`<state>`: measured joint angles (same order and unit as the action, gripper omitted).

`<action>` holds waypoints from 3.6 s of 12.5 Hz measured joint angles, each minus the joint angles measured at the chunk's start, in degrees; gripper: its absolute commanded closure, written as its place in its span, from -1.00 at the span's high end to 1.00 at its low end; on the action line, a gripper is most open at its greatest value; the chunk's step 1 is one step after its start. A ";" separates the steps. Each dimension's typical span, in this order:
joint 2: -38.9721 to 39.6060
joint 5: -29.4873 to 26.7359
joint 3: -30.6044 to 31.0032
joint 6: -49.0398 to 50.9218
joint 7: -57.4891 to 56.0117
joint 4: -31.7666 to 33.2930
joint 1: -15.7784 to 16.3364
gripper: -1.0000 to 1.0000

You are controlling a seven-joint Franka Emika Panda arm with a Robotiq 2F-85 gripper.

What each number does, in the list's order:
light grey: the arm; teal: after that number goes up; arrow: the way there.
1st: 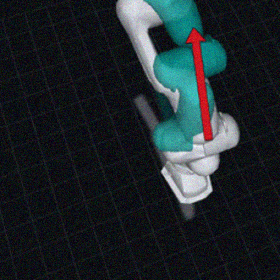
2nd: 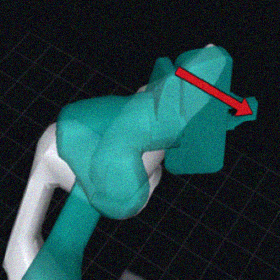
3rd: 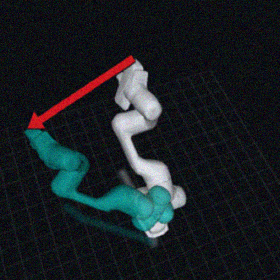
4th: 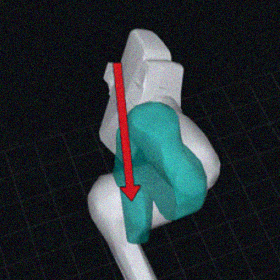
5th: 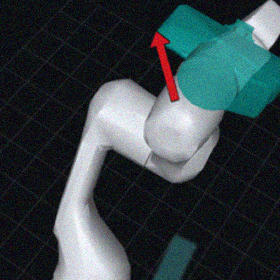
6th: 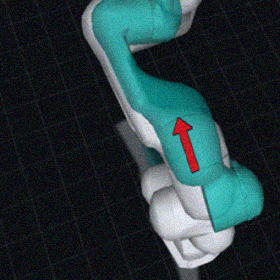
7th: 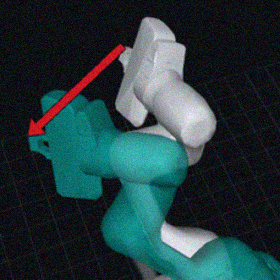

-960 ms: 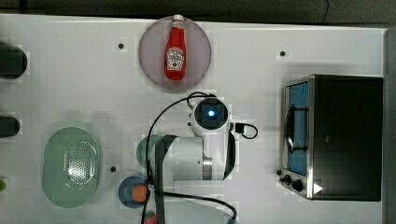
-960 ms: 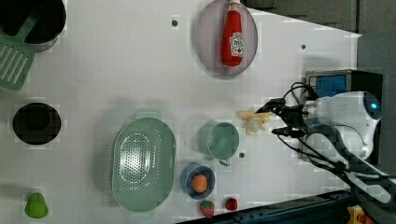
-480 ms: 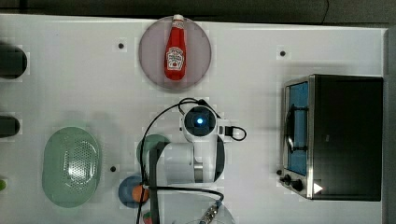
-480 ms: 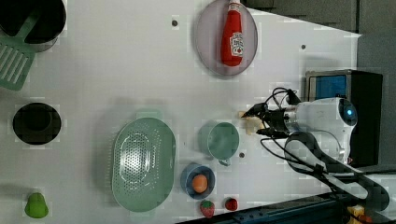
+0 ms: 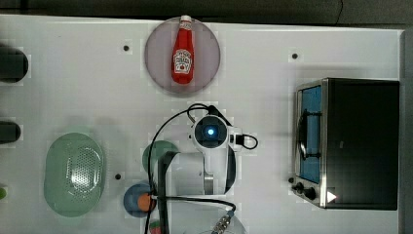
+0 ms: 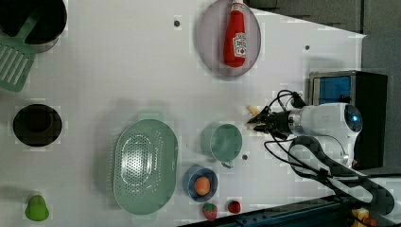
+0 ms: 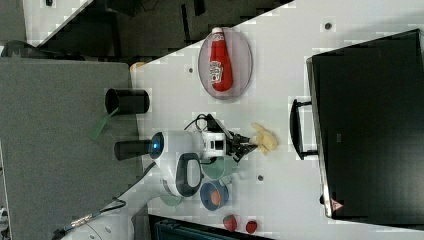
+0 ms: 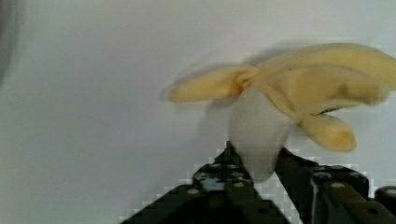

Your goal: Pick banana from table and place on oven.

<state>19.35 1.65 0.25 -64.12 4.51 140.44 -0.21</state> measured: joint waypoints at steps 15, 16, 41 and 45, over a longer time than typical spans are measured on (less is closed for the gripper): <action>-34.96 0.27 -3.69 50.85 -0.06 -27.81 1.72 -0.58; -34.68 0.19 -6.20 51.78 -1.19 -31.45 1.79 -0.58; -9.78 -0.44 -35.33 43.94 -49.22 -39.28 -2.59 1.00; -22.49 2.81 -27.91 57.50 -39.18 -39.61 -1.24 1.00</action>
<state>-3.15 4.46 -27.65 -6.62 -34.66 100.83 -1.45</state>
